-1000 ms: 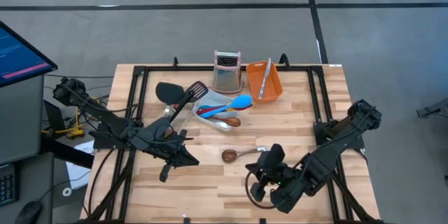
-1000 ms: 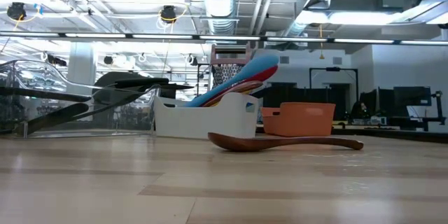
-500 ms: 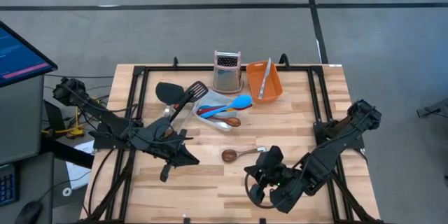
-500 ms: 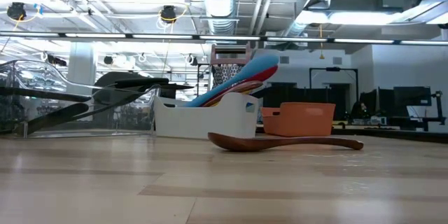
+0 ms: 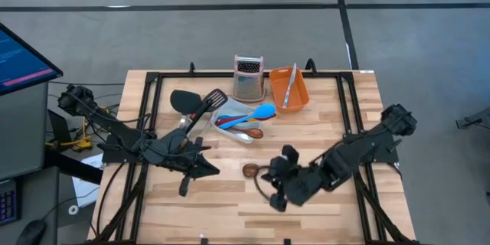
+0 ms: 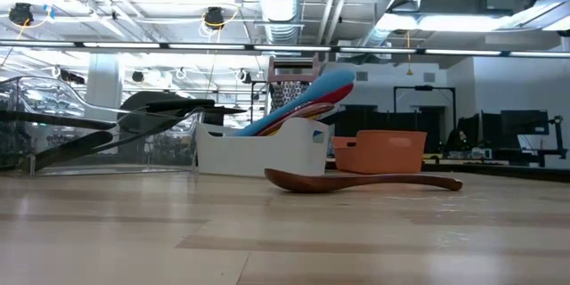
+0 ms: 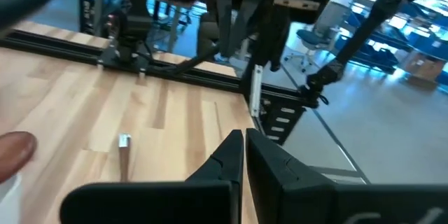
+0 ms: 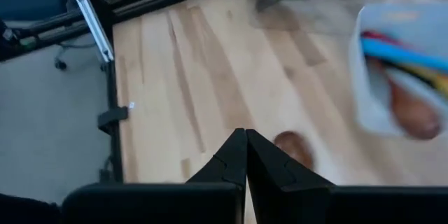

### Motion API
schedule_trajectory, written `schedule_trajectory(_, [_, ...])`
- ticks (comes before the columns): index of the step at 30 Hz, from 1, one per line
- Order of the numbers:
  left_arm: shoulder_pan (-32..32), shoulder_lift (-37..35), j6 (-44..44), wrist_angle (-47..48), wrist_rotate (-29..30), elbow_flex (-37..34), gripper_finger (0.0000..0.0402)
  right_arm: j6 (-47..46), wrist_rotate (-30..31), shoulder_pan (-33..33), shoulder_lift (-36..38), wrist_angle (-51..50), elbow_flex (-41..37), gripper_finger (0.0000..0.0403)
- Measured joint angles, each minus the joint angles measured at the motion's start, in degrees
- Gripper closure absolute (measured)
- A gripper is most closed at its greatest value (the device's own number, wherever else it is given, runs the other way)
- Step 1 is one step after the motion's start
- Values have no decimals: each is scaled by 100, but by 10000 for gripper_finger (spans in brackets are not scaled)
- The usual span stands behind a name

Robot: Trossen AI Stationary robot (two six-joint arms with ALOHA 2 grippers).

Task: Pick & Place Kitchen Items
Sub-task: Put the wooden spoon into the white bin

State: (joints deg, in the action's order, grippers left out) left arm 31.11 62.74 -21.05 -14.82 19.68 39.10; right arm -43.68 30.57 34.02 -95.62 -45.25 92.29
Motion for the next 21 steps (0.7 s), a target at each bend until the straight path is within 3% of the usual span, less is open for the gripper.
schedule_trajectory(7, [-34, 285, -29, -556, 823, -1, 399, 1249, -202, -245, 975, -329, 0, 403])
schedule_trajectory(11, [-335, 819, -25, -1325, 836, 1, 399, 1745, -215, -243, 1656, -268, -244, 403])
schedule_trajectory(17, [-876, 1880, -41, -1520, 140, 574, 399, 1983, -277, -243, 2615, 666, -1519, 403])
schedule_trajectory(21, [-1115, 2486, 93, -1355, -237, 1184, 399, 1988, -725, -354, 3266, 1838, -2763, 403])
